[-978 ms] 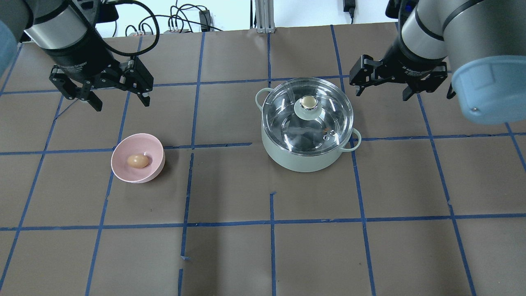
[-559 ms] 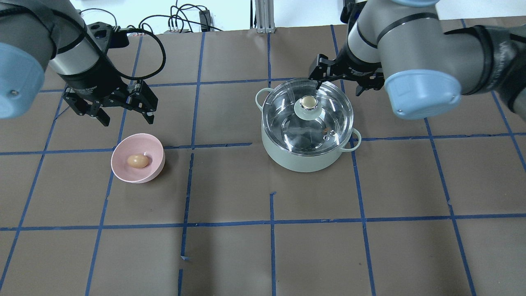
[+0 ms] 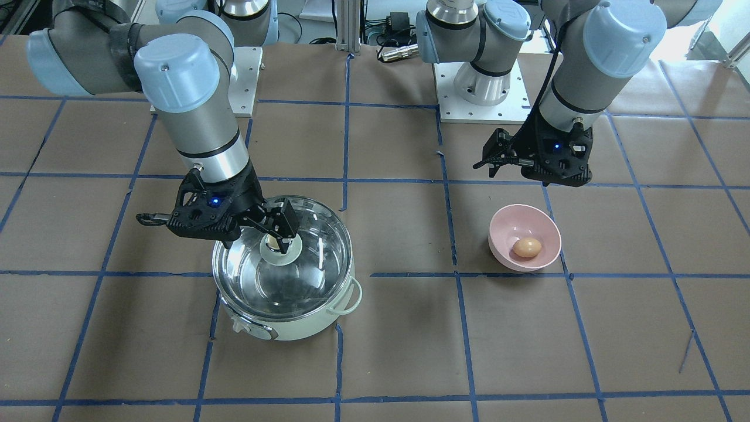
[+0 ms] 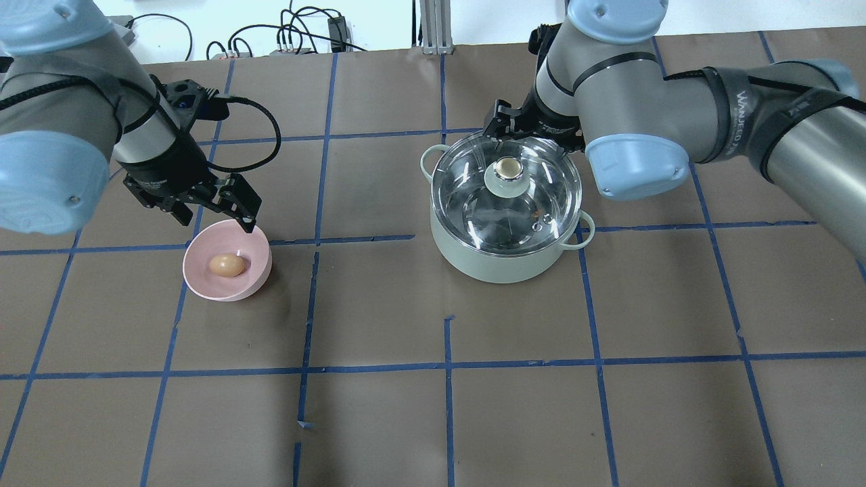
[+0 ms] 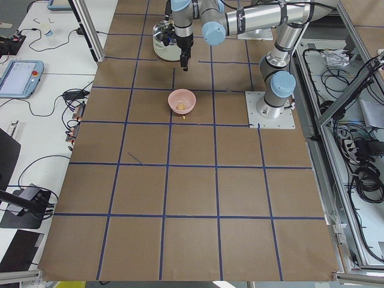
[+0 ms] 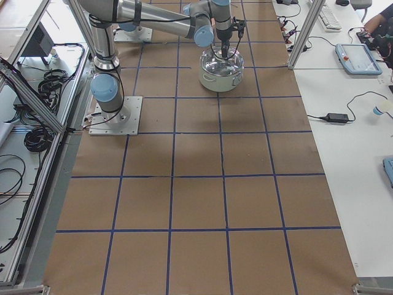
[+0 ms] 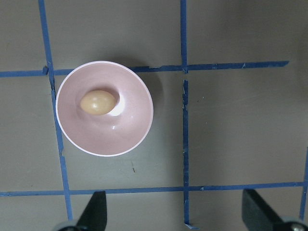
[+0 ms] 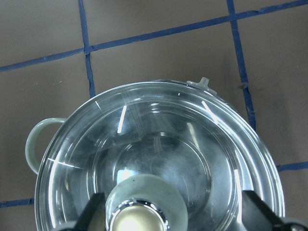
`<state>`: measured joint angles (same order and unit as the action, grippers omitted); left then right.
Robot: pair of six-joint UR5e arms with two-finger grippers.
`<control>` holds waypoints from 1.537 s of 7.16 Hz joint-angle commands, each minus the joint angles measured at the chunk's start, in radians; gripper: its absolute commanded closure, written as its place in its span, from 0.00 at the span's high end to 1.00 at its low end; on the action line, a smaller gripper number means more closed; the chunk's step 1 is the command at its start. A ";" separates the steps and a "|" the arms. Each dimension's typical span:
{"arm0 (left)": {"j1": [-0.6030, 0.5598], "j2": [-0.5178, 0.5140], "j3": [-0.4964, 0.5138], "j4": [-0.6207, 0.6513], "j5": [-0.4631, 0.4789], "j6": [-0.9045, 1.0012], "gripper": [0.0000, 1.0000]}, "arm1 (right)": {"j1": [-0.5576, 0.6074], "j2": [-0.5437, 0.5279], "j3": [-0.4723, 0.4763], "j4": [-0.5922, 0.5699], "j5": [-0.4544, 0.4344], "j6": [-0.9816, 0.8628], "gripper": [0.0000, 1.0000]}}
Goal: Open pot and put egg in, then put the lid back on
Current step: 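Lower the left gripper to the egg while the right reaches the lid knob, then grasp the glass lid knob with the right gripper while the left descends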
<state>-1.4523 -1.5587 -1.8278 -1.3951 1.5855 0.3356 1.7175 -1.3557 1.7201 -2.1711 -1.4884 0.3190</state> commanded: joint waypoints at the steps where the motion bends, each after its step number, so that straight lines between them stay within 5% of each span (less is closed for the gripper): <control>1: 0.033 -0.001 -0.117 0.138 0.026 0.153 0.96 | 0.034 0.009 0.003 -0.001 -0.001 0.009 0.98; 5: 0.124 -0.047 -0.228 0.345 0.030 0.319 0.93 | 0.044 0.017 0.006 0.001 -0.038 0.000 0.94; 7: 0.130 -0.106 -0.234 0.402 0.021 0.435 0.92 | 0.044 0.017 0.015 0.002 -0.038 0.006 0.70; 11: 0.158 -0.126 -0.242 0.424 0.018 0.609 0.93 | 0.044 0.014 0.021 0.001 -0.036 0.009 0.68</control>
<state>-1.3019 -1.6722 -2.0750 -0.9756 1.6069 0.9145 1.7610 -1.3416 1.7423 -2.1704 -1.5249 0.3281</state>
